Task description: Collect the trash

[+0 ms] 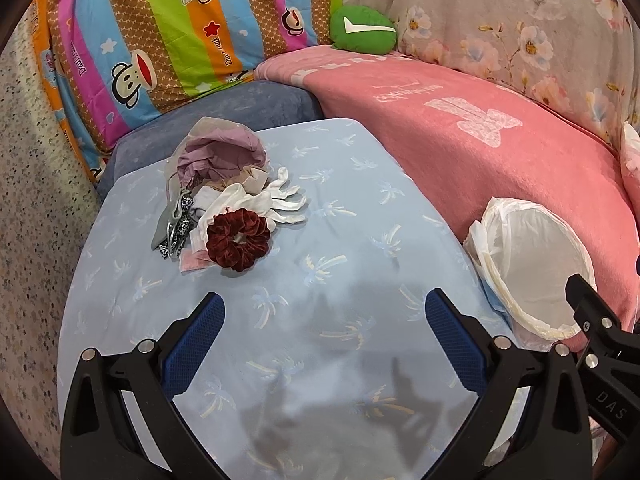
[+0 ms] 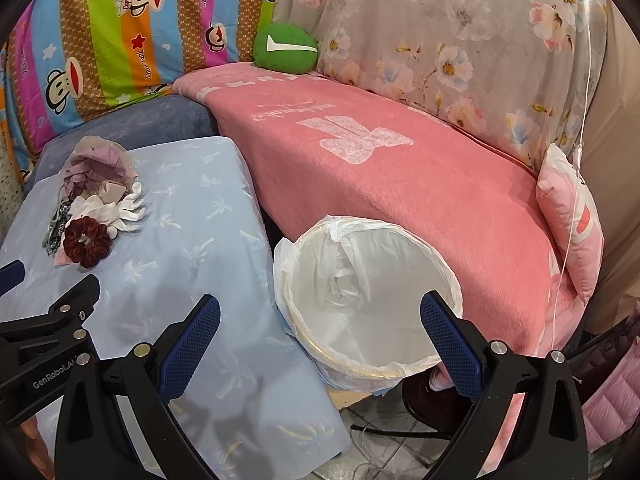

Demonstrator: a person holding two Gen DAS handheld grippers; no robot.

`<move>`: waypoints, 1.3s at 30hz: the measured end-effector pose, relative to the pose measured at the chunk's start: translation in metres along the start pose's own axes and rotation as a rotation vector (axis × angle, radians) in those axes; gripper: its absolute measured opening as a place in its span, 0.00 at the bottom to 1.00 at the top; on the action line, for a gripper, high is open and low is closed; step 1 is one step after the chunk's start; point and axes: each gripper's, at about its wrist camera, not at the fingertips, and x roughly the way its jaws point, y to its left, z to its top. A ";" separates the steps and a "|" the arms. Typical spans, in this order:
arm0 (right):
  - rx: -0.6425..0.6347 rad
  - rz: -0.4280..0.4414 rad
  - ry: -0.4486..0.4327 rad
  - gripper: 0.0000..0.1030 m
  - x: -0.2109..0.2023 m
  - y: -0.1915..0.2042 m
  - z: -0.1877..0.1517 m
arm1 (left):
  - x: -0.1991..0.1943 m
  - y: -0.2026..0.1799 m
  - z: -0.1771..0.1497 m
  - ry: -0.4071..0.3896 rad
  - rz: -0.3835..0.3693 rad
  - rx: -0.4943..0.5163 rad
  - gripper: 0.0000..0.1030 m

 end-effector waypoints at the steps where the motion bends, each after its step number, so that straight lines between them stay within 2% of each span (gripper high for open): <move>1: -0.001 0.002 -0.001 0.94 0.001 0.002 0.001 | 0.001 0.001 0.001 -0.002 -0.001 -0.001 0.93; 11: -0.030 0.046 -0.007 0.94 0.011 0.034 0.016 | 0.014 0.024 0.011 -0.018 -0.002 0.025 0.93; 21: -0.030 0.112 -0.016 0.94 0.031 0.079 0.037 | 0.052 0.099 0.031 0.013 0.020 -0.085 0.93; 28: -0.058 0.175 -0.006 0.94 0.052 0.127 0.052 | 0.083 0.154 0.043 0.045 0.043 -0.182 0.93; 36: -0.114 0.282 0.042 0.94 0.084 0.194 0.060 | 0.116 0.191 0.054 0.069 0.032 -0.221 0.93; 39: -0.129 0.322 0.069 0.93 0.098 0.218 0.059 | 0.128 0.201 0.057 0.080 0.014 -0.230 0.90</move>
